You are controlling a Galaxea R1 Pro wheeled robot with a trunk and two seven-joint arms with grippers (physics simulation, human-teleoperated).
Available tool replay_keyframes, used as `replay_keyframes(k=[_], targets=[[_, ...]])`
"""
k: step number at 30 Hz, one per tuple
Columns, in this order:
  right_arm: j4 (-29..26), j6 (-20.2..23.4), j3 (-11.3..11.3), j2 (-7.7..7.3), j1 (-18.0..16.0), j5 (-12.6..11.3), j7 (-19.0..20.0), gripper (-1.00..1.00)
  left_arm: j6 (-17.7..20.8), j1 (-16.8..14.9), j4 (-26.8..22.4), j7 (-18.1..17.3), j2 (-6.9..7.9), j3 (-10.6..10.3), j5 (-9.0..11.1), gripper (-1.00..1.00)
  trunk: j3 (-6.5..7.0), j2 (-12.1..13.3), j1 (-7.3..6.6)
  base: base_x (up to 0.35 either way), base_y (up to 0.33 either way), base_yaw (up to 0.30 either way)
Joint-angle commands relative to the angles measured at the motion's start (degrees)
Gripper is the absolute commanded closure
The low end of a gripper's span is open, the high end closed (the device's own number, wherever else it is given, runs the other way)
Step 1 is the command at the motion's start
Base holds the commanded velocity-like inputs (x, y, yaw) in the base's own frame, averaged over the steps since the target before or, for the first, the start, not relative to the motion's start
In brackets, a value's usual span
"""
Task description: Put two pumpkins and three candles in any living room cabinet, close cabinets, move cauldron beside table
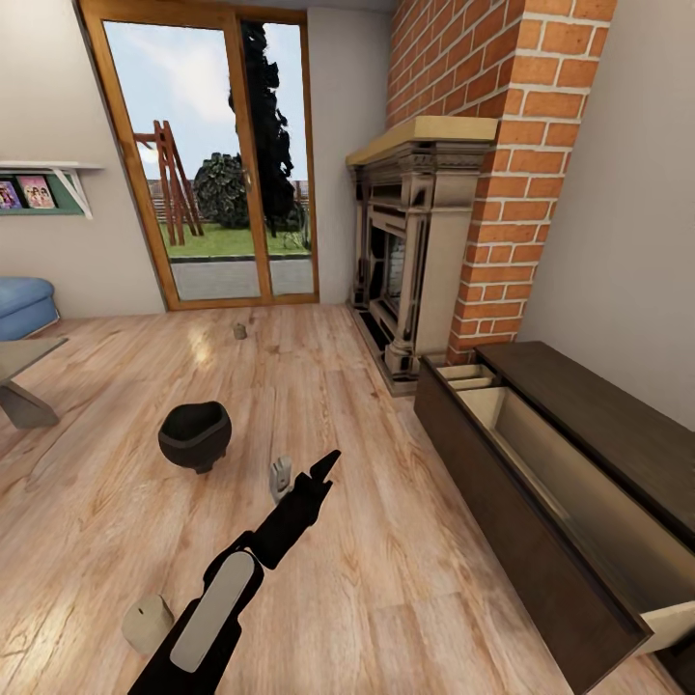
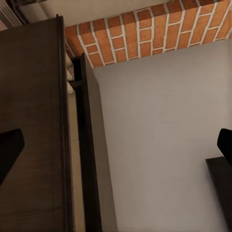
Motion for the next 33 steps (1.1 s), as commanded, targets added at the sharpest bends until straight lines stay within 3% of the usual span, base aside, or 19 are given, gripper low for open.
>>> replay_keyframes(k=[1, 18, 33], targets=[[0.0, 0.0, 0.0, 0.00, 0.0, 0.0, 0.0, -1.00, 0.0, 0.0, 0.0, 0.0, 0.02, 0.0, 0.0, -1.00, 0.00, 0.0, 0.00, 0.000, 0.000, 0.000], [0.0, 0.0, 0.0, 0.08, 0.0, 0.0, 0.0, -1.00, 0.2, 0.0, -0.1, -0.2, -0.02, 0.0, 0.0, -1.00, -3.07, -6.7, 3.67, 0.000, 0.000, 0.000], [-0.1, -0.1, 0.1, 0.25, 0.0, 0.4, 0.5, -1.00, 0.0, 0.0, 0.0, -0.2, -0.02, 0.0, 0.0, -1.00, -6.39, -6.9, 4.05, 0.000, 0.000, 0.000]])
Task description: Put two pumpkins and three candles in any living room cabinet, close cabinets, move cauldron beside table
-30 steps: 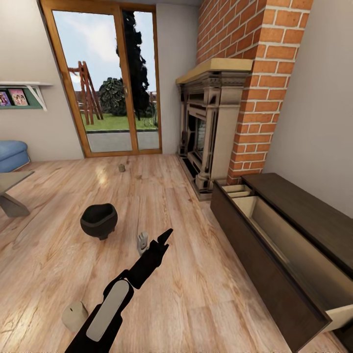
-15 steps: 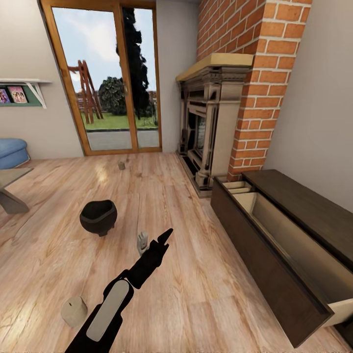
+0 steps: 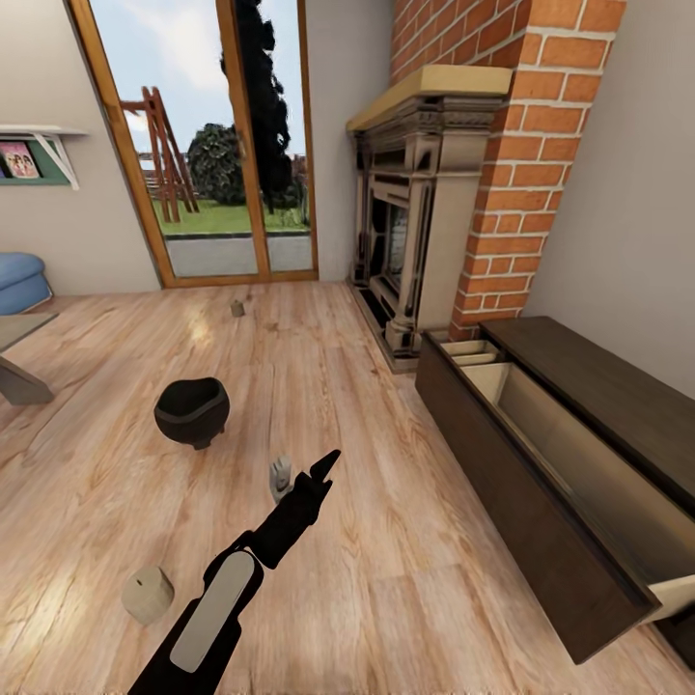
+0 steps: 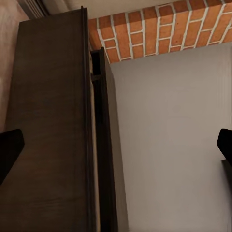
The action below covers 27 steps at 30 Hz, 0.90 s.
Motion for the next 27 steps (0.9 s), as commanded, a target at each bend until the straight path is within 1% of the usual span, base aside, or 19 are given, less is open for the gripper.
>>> replay_keyframes(k=[1, 2, 8, 11, 15, 18, 19, 21, 22, 26, 27], targets=[[-0.1, 0.0, 0.0, 0.01, 0.0, 0.0, 0.0, -1.00, 0.0, 0.0, 0.0, 0.0, 0.00, 0.0, 0.0, -1.00, -0.23, 0.0, 0.02, 0.000, 0.000, 0.000], [-0.2, 0.0, 0.0, 0.01, 0.0, 0.0, 0.0, -1.00, 0.0, 0.0, 0.0, 0.0, -0.03, 0.0, 0.0, -1.00, -0.45, 0.0, 0.05, 0.000, 0.000, 0.000], [-0.7, -0.1, 0.1, -0.06, 0.0, 0.0, 0.0, -1.00, -0.1, 0.0, 0.0, 0.0, -0.08, 0.0, 0.0, -1.00, -0.45, 0.0, 0.05, 0.000, 0.000, 0.000], [-0.8, -2.4, 0.1, -0.07, 0.0, -0.1, 0.3, -1.00, -0.1, 0.0, 0.0, 0.0, -0.09, 0.0, 0.0, -1.00, -0.45, 0.0, 0.05, 0.000, 0.000, 0.000], [-0.9, -3.2, 0.1, -0.07, 0.0, -0.1, 0.5, -1.00, -0.1, 0.0, 0.0, 0.0, -0.09, 0.0, 0.0, -1.00, -0.45, 0.0, 0.05, 0.000, 0.000, 0.000], [-0.9, -3.3, 0.1, -0.07, 0.0, -0.1, 0.7, -1.00, -0.1, 0.0, 0.0, 0.1, -0.09, 0.0, 0.0, -1.00, -1.12, -0.1, 0.13, 0.000, 0.000, 0.000], [-1.0, -3.3, 0.1, -0.06, 0.0, -0.1, 1.0, -1.00, -0.1, 0.0, 0.0, 0.0, -0.09, 0.0, 0.0, -1.00, -1.34, -0.1, 0.15, 0.000, 0.000, 0.000], [-1.1, -3.3, 0.1, -0.05, 0.0, -0.1, 3.3, -1.00, -0.1, 0.0, 0.0, 0.0, -0.09, 0.0, 0.0, -1.00, -1.78, -0.1, 0.20, 0.000, 0.000, 0.000], [-1.1, -3.3, 0.1, -0.07, 0.0, -0.1, 4.6, -1.00, -0.1, 0.0, 0.0, 0.0, -0.06, 0.0, 0.0, -1.00, -1.78, -0.1, 0.20, 0.000, 0.000, 0.000], [-1.1, -3.3, 0.1, -0.09, 0.0, -0.1, 4.9, -1.00, -0.1, 0.0, 0.0, 0.0, -0.06, 0.0, 0.0, -1.00, -1.78, -0.1, 0.20, 0.000, 0.000, 0.000], [-1.1, -3.4, 0.1, -0.09, 0.0, -0.1, 4.9, -1.00, -0.1, 0.0, 0.0, 0.1, -0.06, 0.0, 0.0, -1.00, -2.00, -0.1, 0.23, 0.000, 0.000, 0.000]])
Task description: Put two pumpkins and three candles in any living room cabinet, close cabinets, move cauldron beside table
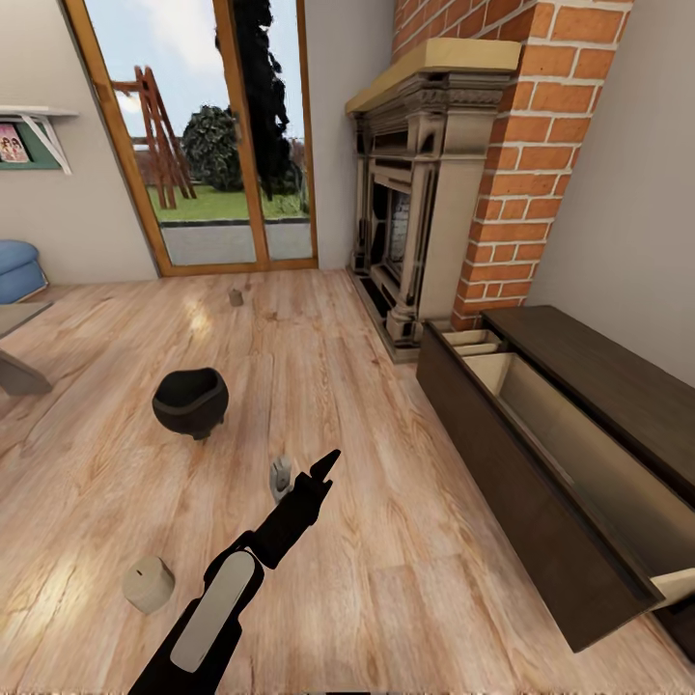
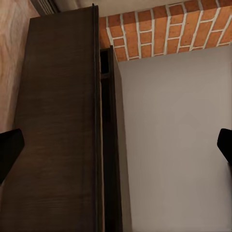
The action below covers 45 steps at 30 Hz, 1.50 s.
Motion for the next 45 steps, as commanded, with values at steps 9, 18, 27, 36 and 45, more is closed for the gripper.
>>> replay_keyframes(k=[9, 18, 27, 36, 45], targets=[[-0.1, -2.2, 0.0, -0.08, 0.0, 0.0, 0.1, -1.00, 0.0, 0.0, 0.1, 0.0, -0.02, 0.0, 0.0, -1.00, -2.00, -0.1, 0.23, 0.000, 0.000, 0.000], [-2.4, -2.3, -0.1, -0.38, 0.0, -0.1, 0.1, -1.00, 0.0, 0.0, 0.2, 0.0, -0.08, 0.0, 0.0, -1.00, -2.22, -0.1, 0.26, 0.000, 0.000, 0.000], [-6.9, -1.9, -0.3, -0.13, 0.0, -0.1, -0.3, -1.00, 0.0, 0.0, 0.4, 0.0, -0.14, 0.0, 0.0, -1.00, -2.22, -0.1, 0.26, 0.000, 0.000, 0.000], [-7.0, -1.8, -0.2, -0.07, 0.0, -0.1, 0.0, -1.00, 0.0, 0.0, 0.6, -0.1, -0.20, 0.0, -0.1, -1.00, -3.55, -0.2, 0.41, 0.000, 0.000, 0.000], [-6.6, -1.7, -0.1, 0.02, 0.0, -0.2, 0.1, -1.00, 0.0, 0.0, 0.6, 0.0, -0.15, 0.0, -0.1, -1.00, -5.55, -0.3, 0.64, 0.000, 0.000, 0.000]])
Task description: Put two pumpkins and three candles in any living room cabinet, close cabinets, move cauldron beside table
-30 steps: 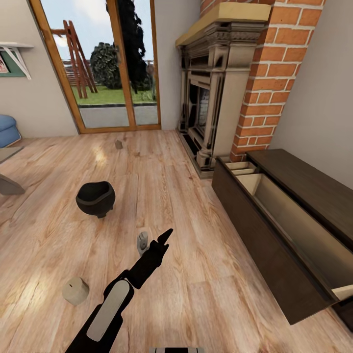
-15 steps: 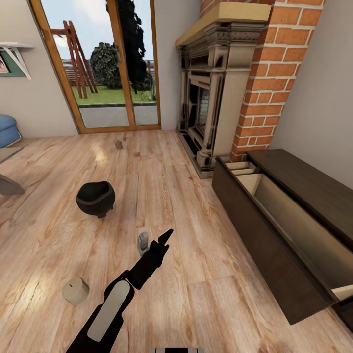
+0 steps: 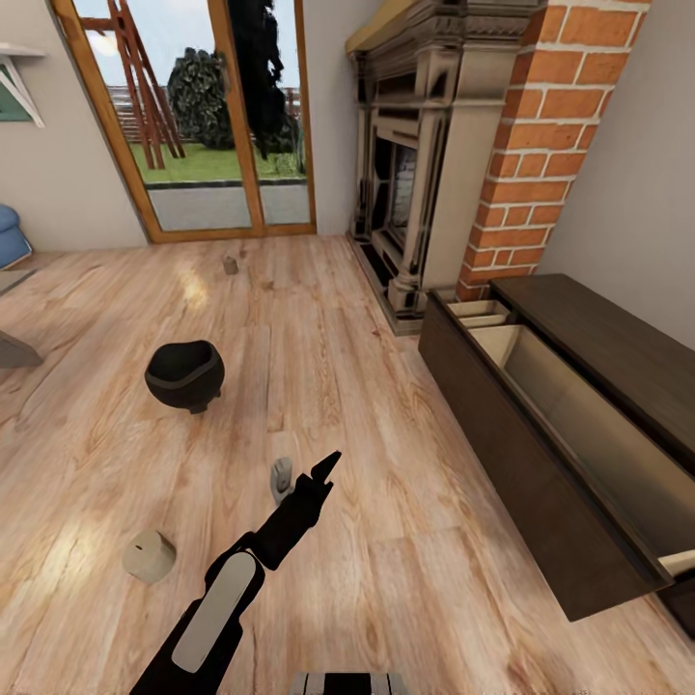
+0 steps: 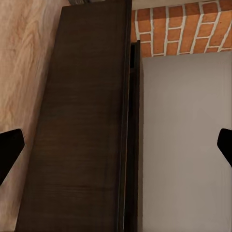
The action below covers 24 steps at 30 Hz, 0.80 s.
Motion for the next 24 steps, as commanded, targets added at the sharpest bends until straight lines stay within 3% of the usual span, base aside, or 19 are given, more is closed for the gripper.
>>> replay_keyframes(k=[1, 21, 24], targets=[[0.0, 0.0, 0.0, 0.00, 0.0, 0.0, 0.0, -1.00, 0.0, 0.0, 0.0, 0.0, -0.02, 0.0, 0.0, -1.00, -0.23, 0.0, 0.02, 0.000, 0.000, 0.000], [-1.3, 3.7, 0.0, -0.28, -0.3, 0.2, 0.1, -1.00, 0.0, 0.0, 0.2, 0.1, -0.05, 0.0, 0.0, -1.00, -4.66, -0.3, 0.54, 0.000, 0.000, 0.000], [-5.5, 4.5, 0.1, -0.34, -0.3, 0.2, 0.1, -1.00, 0.0, 0.0, 0.2, 0.0, -0.05, 0.0, 0.0, -1.00, -5.32, -0.3, 0.62, 0.000, 0.000, 0.000]])
